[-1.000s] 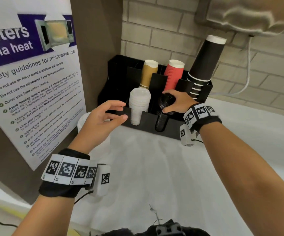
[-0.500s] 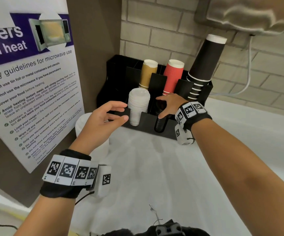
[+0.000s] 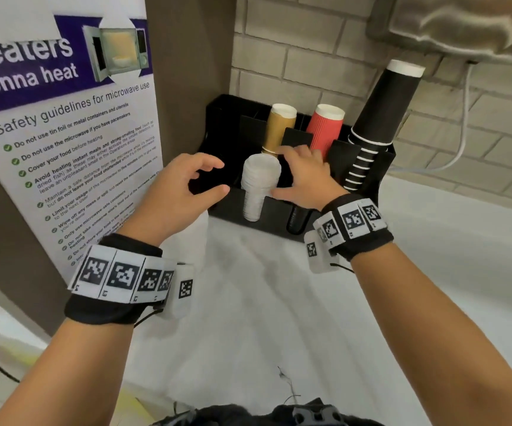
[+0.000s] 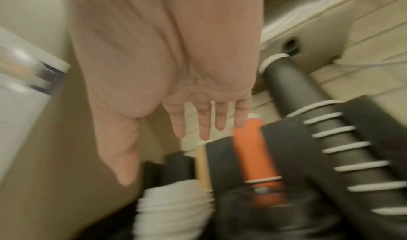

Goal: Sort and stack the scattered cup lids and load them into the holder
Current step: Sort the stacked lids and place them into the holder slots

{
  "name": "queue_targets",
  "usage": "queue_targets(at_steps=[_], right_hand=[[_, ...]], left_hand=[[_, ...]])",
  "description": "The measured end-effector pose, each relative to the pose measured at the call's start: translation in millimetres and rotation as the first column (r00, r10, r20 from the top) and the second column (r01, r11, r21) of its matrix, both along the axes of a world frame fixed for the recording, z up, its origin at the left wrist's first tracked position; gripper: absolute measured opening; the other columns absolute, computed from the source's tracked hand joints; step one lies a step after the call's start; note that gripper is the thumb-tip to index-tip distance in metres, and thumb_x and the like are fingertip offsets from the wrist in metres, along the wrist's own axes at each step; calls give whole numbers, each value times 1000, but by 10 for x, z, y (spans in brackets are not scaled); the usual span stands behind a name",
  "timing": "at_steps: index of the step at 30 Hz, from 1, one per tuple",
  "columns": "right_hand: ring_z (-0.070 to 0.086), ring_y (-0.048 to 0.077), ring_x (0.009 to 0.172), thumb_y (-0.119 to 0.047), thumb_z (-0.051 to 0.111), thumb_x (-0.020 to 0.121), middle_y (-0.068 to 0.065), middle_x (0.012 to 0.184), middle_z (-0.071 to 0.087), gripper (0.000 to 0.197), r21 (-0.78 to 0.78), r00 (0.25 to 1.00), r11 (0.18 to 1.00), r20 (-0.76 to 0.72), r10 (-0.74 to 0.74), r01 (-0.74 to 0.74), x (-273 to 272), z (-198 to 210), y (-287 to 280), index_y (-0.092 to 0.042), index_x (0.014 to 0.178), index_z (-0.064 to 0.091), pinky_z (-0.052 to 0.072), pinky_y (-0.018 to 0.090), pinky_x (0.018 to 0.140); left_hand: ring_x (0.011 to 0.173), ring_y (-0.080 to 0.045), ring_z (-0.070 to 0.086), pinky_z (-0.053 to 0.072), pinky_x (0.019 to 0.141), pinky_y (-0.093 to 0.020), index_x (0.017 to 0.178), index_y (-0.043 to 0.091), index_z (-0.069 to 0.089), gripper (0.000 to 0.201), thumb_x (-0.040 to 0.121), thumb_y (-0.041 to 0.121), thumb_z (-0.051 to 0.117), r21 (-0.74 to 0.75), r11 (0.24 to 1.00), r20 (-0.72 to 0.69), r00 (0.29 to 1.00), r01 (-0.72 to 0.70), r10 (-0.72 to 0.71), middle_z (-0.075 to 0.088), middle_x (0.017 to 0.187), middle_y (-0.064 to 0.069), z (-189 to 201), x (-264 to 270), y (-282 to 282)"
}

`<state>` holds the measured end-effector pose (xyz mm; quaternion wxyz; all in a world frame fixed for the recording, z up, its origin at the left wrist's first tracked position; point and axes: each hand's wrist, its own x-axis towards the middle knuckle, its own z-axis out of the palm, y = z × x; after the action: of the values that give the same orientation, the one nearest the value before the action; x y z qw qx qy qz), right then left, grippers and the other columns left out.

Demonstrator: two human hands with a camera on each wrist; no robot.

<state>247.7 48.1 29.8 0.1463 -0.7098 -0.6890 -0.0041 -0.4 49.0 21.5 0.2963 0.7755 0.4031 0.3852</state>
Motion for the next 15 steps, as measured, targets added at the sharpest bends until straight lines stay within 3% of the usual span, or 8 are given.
queue_targets(at_steps=[2,4,7,9,12,15], right_hand=[[35,29,130,-38,78,75,9,142,38,86,-86,967,980,-200,159,-179,-307,-86,-34,-22,145,30,34,38,102],[35,22,134,-30,80,75,9,144,36,93,-218,877,928,-445,182,-303,-586,-234,-70,-18,148,23,32,24,97],[31,21,137,-24,83,73,11,149,31,106,-310,788,876,-604,119,-370,-866,-497,-55,-22,151,12,31,24,101],[35,21,135,-20,85,71,10,148,33,110,-293,740,869,-662,117,-399,-992,-607,-31,-26,151,9,33,27,106],[49,19,120,-11,83,71,4,130,47,104,-234,680,880,-722,128,-413,-1065,-675,-12,-24,148,16,42,24,96],[54,19,111,-9,83,70,4,121,51,99,-192,725,907,-670,157,-374,-995,-653,-37,-17,147,21,47,24,92]], left_hand=[[116,-15,50,40,98,-27,130,23,56,46,86,31,69,40,997,-222,972,-67,74,52,129,-5,23,-43,40],[126,-29,45,37,105,-39,140,23,48,60,85,36,69,-11,994,-414,905,-113,98,46,137,-13,9,-77,49],[131,-36,39,35,106,-44,150,25,30,69,90,39,62,-141,972,-591,804,-186,68,31,147,-16,-111,-116,24],[133,-38,36,35,106,-45,151,26,25,63,96,36,53,-170,958,-639,766,-230,71,22,151,-17,-214,-122,0],[131,-38,36,35,103,-42,150,24,25,55,100,29,47,-199,951,-605,793,-235,69,13,154,-16,-324,-105,-13],[123,-35,45,37,100,-36,148,23,30,54,99,25,51,-229,962,-510,860,-151,13,10,154,-12,-392,-50,25]])
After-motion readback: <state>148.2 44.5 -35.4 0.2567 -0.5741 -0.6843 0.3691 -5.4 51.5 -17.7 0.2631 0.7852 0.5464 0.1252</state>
